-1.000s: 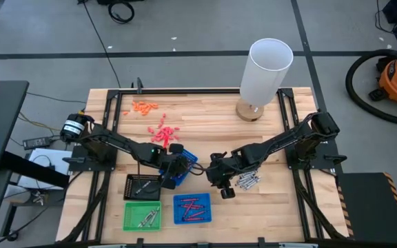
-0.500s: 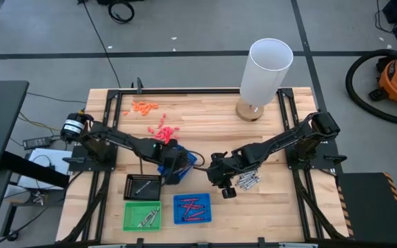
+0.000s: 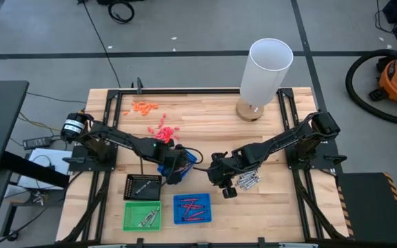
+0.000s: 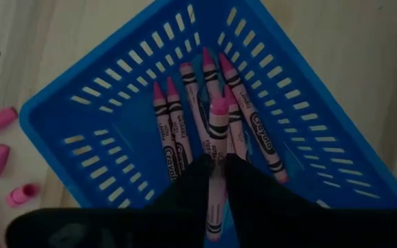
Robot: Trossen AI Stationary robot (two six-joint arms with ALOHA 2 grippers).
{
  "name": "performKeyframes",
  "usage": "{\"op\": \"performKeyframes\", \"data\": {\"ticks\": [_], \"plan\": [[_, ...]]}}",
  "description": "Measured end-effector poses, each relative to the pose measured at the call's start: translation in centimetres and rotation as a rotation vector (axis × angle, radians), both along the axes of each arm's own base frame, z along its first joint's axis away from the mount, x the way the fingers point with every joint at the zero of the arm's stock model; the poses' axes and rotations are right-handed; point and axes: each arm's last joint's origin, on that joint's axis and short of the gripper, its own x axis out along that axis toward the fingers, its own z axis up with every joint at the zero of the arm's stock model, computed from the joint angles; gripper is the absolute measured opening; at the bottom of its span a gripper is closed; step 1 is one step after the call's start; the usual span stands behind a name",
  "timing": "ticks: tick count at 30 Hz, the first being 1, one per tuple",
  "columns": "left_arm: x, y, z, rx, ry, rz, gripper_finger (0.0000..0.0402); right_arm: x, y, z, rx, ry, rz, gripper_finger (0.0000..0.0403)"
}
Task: Sort crayons
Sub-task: Adjust the pink crayon into the top blue bin, then put the violet crayon into the bottom blue bin
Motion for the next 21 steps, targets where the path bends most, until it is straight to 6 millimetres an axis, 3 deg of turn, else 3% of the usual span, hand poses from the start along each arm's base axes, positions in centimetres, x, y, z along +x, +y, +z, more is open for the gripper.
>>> {"op": "performKeyframes", "data": {"ticks": [8,15,21], "plan": [[-0.1,0.0,0.2,0.019,-0.005,-0.039,0.0131,-0.6,-0.2,-0.3,-0.029,0.069,-0.003,0.0137],[-0.6,-0.2,1.7,0.140,-0.053,-0.101,0.0137,-2.6,-1.2,0.3,-0.148,0.191,-0.095,0.0137],[-1.5,-0.8,3.1,0.318,-0.085,-0.137,0.0137,-4.4,-1.9,-0.5,-0.271,0.393,-0.072,0.0137]]}}
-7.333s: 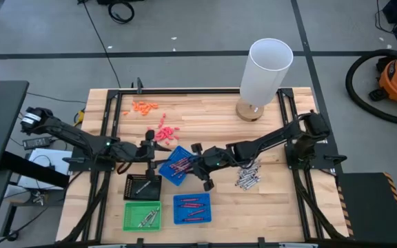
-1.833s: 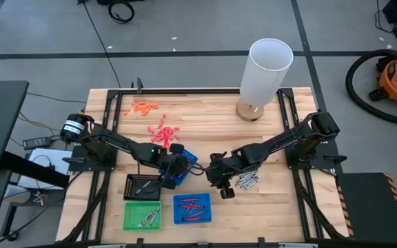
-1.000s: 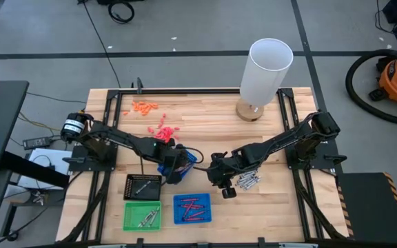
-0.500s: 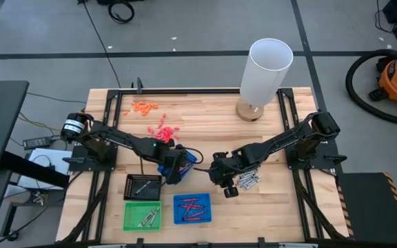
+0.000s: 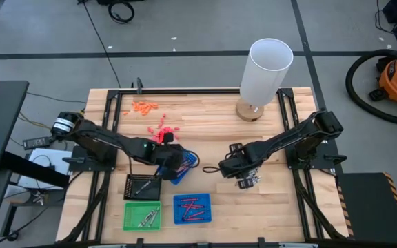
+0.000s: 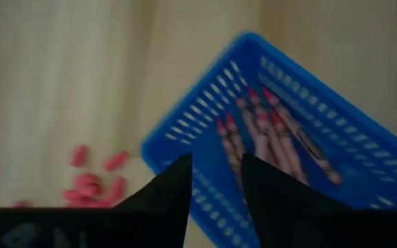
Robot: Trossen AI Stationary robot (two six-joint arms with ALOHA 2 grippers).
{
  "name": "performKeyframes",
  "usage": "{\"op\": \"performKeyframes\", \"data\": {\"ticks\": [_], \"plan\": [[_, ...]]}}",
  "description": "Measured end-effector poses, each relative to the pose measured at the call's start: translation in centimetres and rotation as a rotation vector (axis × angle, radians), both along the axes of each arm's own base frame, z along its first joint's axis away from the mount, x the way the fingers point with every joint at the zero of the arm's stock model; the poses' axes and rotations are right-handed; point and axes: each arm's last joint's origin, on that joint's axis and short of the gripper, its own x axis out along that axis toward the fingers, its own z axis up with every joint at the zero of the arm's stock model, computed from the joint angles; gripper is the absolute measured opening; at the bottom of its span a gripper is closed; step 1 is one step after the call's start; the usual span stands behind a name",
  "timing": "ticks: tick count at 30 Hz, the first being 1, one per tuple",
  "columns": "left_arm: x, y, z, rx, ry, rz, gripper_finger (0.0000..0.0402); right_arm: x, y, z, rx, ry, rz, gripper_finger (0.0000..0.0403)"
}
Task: Sort crayons
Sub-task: Put the violet crayon into the bottom blue bin
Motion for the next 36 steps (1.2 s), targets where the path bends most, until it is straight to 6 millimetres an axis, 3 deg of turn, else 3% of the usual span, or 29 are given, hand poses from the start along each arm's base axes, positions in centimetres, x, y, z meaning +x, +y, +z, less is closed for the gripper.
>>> {"op": "performKeyframes", "data": {"ticks": [4,12,18,23,28,36], "plan": [[-0.4,-1.1,0.4,0.096,-0.031,-0.020,0.0137,-0.7,-0.2,-0.5,-0.036,0.083,0.014,0.0137],[-1.5,-4.3,0.5,0.239,-0.052,-0.092,0.0137,-2.3,-0.7,-3.2,-0.072,0.162,0.104,0.0137],[-2.7,-5.7,0.4,0.324,-0.023,-0.145,0.0137,-2.4,-0.9,-3.3,-0.114,0.165,0.140,0.0137],[-3.2,-5.8,-0.1,0.368,0.004,-0.179,0.0137,-2.5,-0.9,-3.3,-0.123,0.181,0.181,0.0137],[-4.9,-4.9,-1.0,0.400,-0.022,-0.183,0.0137,-2.8,-1.1,-3.3,-0.166,0.207,0.185,0.0137],[-7.6,-3.2,1.7,0.315,-0.250,-0.130,0.0137,-3.6,-1.7,-3.4,-0.183,0.291,0.194,0.0137]]}}
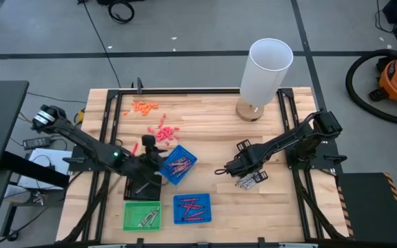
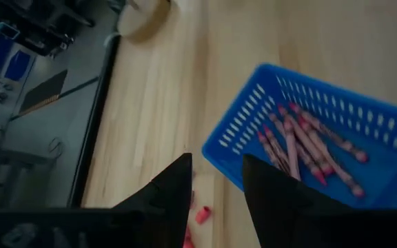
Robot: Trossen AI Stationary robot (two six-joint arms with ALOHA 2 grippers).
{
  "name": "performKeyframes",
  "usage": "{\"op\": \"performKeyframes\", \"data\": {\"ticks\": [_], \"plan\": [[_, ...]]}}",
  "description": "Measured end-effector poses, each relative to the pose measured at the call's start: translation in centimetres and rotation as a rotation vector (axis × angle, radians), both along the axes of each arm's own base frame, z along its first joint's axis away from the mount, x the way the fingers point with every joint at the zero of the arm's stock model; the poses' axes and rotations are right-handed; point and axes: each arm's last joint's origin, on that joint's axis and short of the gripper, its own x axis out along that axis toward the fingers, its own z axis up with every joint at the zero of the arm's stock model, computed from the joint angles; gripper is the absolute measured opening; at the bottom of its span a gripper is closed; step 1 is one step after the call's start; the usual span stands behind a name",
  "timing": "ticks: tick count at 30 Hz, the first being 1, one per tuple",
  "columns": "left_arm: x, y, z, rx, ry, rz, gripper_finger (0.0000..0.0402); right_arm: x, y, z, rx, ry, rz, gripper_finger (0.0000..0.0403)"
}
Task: Sort crayons
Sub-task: Put the violet crayon into the bottom blue bin
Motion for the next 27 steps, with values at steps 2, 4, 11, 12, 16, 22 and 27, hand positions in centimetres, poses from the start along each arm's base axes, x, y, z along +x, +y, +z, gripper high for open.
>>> {"op": "performKeyframes", "data": {"ticks": [2,4,11,12,16,22,27], "plan": [[-0.9,0.6,-0.2,-0.030,-0.060,0.004,0.0137,-0.2,-0.5,-0.4,-0.003,0.019,-0.004,0.0137],[-1.6,1.0,-0.6,-0.063,-0.117,0.006,0.0137,-0.5,-1.2,-0.8,0.001,0.039,-0.028,0.0137],[-3.3,1.9,-0.7,-0.119,-0.211,0.018,0.0137,-1.0,-2.9,-1.5,0.002,0.087,-0.096,0.0128],[-3.4,2.0,-0.6,-0.120,-0.219,0.021,0.0137,-1.0,-3.0,-1.5,0.007,0.088,-0.100,0.0125],[-3.7,2.2,-0.1,-0.128,-0.246,0.026,0.0137,-1.3,-3.2,-2.1,0.011,0.094,-0.103,0.0117],[-3.9,2.3,0.1,-0.122,-0.250,0.023,0.0137,-2.4,-3.4,-3.4,0.000,0.113,-0.103,0.0111],[-3.9,2.3,0.1,-0.120,-0.248,0.022,0.0137,-2.5,-3.5,-3.6,-0.020,0.104,-0.099,0.0107]]}}
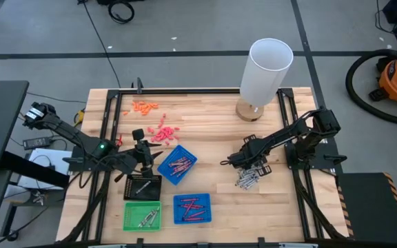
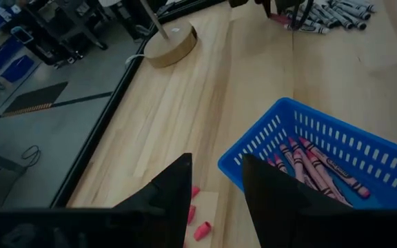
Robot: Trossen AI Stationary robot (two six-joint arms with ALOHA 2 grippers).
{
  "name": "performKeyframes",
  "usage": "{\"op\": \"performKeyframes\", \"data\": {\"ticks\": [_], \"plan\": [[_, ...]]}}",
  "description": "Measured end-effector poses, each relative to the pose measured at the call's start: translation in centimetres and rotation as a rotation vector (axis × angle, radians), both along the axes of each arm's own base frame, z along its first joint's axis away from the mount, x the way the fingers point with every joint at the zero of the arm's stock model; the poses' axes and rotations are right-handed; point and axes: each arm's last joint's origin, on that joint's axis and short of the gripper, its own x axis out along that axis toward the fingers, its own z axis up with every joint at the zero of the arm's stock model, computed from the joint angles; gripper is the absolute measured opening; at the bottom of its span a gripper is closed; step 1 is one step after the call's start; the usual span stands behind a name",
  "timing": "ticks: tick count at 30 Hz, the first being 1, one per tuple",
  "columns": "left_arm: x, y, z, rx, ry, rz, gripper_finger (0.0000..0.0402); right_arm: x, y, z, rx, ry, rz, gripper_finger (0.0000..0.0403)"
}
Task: Sort crayons
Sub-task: Put the violet crayon into the bottom blue bin
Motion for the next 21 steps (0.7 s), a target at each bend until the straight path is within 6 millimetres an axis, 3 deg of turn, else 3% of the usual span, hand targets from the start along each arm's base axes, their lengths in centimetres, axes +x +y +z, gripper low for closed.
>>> {"op": "performKeyframes", "data": {"ticks": [13,21], "plan": [[0.0,-0.1,0.0,0.002,0.003,-0.007,0.0137,0.6,-0.4,-0.1,0.077,-0.035,0.074,0.0105],[0.0,-0.1,0.0,-0.010,0.005,-0.021,0.0137,0.5,-1.0,-0.4,0.130,-0.022,0.114,0.0082]]}}
